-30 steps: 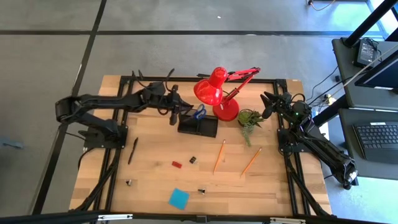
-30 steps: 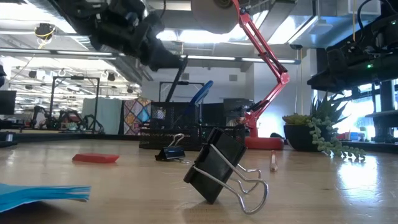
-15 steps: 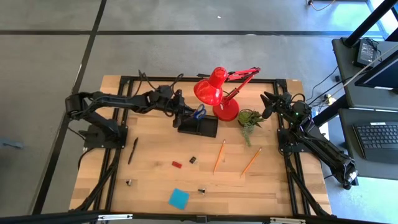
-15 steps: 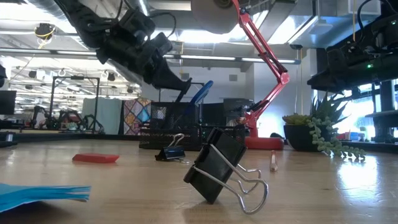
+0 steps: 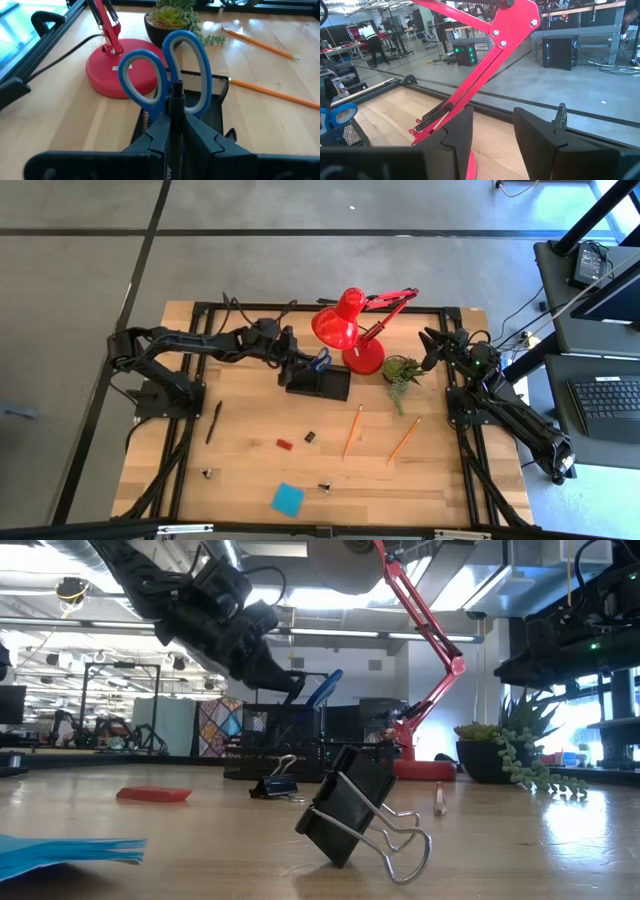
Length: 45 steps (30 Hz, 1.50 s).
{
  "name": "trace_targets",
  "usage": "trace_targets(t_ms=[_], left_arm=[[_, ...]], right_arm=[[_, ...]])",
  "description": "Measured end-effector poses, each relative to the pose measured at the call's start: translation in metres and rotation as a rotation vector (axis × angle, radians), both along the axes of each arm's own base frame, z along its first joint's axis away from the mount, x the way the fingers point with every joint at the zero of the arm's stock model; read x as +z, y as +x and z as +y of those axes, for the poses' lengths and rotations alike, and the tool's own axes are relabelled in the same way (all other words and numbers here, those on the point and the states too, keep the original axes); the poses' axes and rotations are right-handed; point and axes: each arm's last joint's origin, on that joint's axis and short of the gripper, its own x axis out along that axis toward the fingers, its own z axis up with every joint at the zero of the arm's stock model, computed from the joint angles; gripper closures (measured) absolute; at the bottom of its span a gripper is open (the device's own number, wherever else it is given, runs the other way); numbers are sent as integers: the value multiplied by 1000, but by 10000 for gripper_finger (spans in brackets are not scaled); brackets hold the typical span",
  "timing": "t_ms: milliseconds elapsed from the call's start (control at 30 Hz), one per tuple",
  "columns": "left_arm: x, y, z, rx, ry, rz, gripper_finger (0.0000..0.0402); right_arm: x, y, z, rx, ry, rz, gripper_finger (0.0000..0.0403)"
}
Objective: Pick and place office supplies into organizer
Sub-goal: Put the right black pen into the black desk organizer, then put the black pen into the black desk organizer
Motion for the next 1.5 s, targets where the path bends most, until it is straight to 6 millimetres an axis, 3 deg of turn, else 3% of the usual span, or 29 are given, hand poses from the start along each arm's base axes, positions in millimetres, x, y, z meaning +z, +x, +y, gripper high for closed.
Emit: trace_targets(t_ms=[667,967,1200,1500], left_arm=[[-2,-1,-1,3,-17,25,327],[32,-11,-5,-6,6,-42,323],[42,-30,-25,-50,-38,62,303],[30,-41,-61,-61,-187,294,260]], right_arm=[[0,0,0,0,1,0,258],[0,0,0,0,0,0,258],[0,0,0,0,0,0,258],[0,0,0,0,0,0,258]])
